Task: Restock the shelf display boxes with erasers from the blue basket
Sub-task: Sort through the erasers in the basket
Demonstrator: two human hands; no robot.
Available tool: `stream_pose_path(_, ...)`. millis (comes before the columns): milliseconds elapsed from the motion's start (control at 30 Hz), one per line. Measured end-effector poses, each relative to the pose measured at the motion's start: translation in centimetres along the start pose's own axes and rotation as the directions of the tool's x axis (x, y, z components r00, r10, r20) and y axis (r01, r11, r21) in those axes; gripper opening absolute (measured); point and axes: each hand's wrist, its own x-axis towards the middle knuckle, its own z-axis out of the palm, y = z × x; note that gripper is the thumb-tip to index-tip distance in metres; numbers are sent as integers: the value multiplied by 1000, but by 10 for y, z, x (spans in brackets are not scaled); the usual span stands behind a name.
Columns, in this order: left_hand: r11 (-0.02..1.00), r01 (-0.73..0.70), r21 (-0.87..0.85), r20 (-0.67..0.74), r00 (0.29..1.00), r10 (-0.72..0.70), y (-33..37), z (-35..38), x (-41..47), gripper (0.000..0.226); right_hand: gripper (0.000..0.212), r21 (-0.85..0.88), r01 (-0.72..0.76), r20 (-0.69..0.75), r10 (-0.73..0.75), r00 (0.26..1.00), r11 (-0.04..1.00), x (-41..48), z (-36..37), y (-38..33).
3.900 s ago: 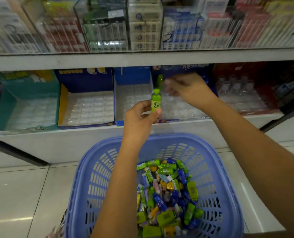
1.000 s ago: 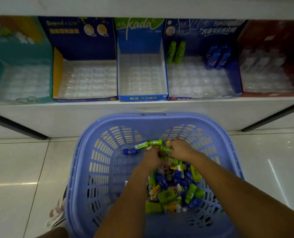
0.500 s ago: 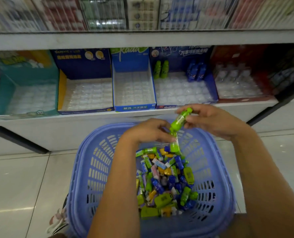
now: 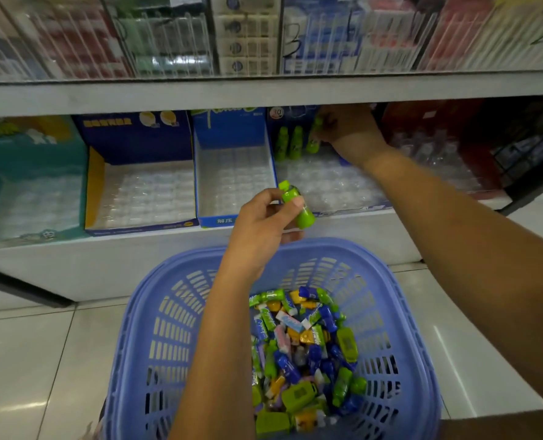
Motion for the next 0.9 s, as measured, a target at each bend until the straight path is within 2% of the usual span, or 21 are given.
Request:
stream_pose_path(133, 997, -44, -67, -49, 998, 41, 0, 0, 4, 20, 27, -79, 4, 83, 3, 997, 997, 11, 4, 1)
stream_pose_path(267, 995, -79, -63, -85, 994, 73, -2, 1, 7, 21, 33, -101, 5, 143, 10, 990, 995, 15, 1, 3)
stream_pose_path(400, 996, -86, 26, -62, 994, 88, -6, 2, 8, 11, 37, -118, -19, 149, 36, 988, 993, 16, 3, 6)
stream_pose_path(533, 993, -76, 88, -67, 994, 82, -6, 5, 6, 14, 38, -177, -32, 183, 65, 981, 984, 20, 3, 7)
stream_pose_path(600, 986, -88, 138, -113, 988, 104, -3, 7, 4, 19, 44, -194, -43, 223, 87, 971, 980, 18, 1, 5)
stream_pose_path(667, 968, -109, 225, -186, 971, 153, -1, 10, 2, 26, 44, -201, -48, 171, 83, 982, 978, 10, -3, 3)
stream_pose_path(700, 958, -130, 257, -219, 957, 189, -1, 11, 1, 27, 37, -180, -58, 52, 68, 996, 982, 1, -6, 1)
stream_pose_path(767, 932, -182, 312, -257, 929, 268, 0, 13, -2, 27, 19, 1, -96, -173, 95, 980, 995, -25, -15, -4)
stream_pose_path(800, 918, -204, 339, -268, 915, 302, 0, 14, -3, 28, 13, 210, -105, -175, 143, 974, 972, -42, -20, -6)
stream_pose_path(833, 903, -225, 365, -271, 903, 335, -1, 16, -4, 29, 11, 429, -115, -98, 173, 980, 896, -62, -25, -11)
stream_pose_path(867, 886, -245, 393, -270, 890, 366, -1, 17, -4, 30, 10, 578, -123, 4, 148, 989, 807, -82, -29, -16)
stream_pose_path(900, 867, -259, 425, -271, 878, 395, -2, 19, -4, 31, 9, 648, -140, 87, 109, 990, 748, -98, -30, -20)
